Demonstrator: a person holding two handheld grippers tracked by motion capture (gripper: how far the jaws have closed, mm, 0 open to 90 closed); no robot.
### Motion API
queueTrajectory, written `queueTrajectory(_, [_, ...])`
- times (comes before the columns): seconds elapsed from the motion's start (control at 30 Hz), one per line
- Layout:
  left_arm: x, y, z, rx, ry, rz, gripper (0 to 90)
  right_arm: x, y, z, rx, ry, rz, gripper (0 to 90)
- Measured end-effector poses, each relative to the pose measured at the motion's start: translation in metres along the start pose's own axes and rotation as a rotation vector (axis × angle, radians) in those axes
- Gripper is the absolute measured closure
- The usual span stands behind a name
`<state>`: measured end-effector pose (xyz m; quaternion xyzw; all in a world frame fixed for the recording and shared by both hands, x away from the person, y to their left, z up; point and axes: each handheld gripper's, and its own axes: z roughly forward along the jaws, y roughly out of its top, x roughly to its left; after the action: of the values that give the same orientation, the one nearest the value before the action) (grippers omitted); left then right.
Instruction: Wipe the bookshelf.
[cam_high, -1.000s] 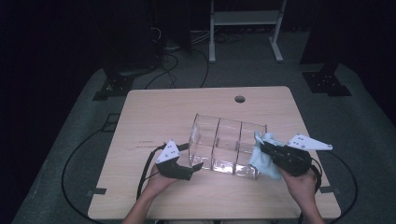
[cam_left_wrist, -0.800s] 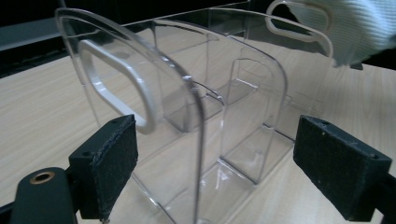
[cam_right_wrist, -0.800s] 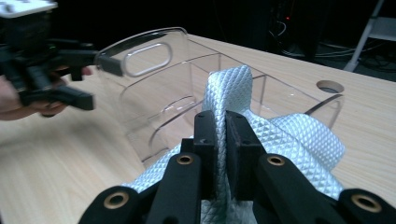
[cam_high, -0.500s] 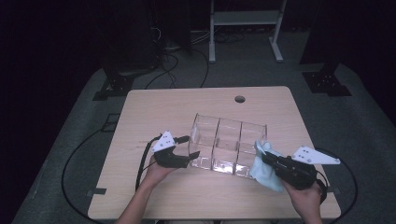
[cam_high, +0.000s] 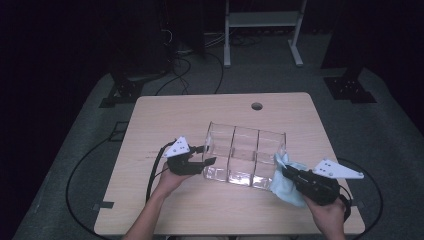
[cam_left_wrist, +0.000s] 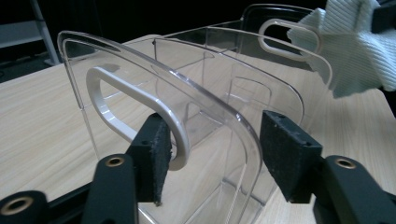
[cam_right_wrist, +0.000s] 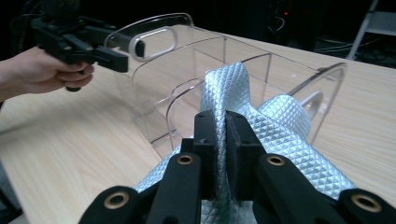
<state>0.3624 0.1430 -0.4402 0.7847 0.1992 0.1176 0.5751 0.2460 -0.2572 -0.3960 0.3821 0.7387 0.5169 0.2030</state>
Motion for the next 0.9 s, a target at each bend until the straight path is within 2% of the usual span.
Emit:
queueTrajectory(0.1, [-0.001, -0.001, -0.001, -0.005, -0.002, 0.004, 49.6, -0.006, 0.0, 0.0, -0.005, -0.003, 0.015, 83.1])
queueTrajectory(0.17, [-0.002, -0.002, -0.003, -0.009, -0.012, 0.007, 51.6, -0.014, -0.001, 0.0, -0.015, -0.008, 0.036, 83.1])
queueTrajectory(0.33, [-0.008, 0.0, -0.002, -0.002, -0.04, 0.024, 51.0, -0.032, 0.0, 0.002, -0.03, -0.026, 0.065, 83.1])
queueTrajectory(0.6, [-0.012, 0.001, 0.006, 0.0, -0.075, 0.03, 46.7, -0.05, 0.003, 0.004, -0.03, -0.034, 0.091, 83.0])
queueTrajectory(0.8, [-0.012, 0.004, 0.01, 0.014, -0.086, 0.042, 49.0, -0.056, 0.005, 0.005, -0.026, -0.037, 0.096, 83.0])
queueTrajectory(0.9, [-0.013, 0.004, 0.01, 0.02, -0.078, 0.049, 49.7, -0.056, 0.004, 0.005, -0.029, -0.033, 0.103, 82.9])
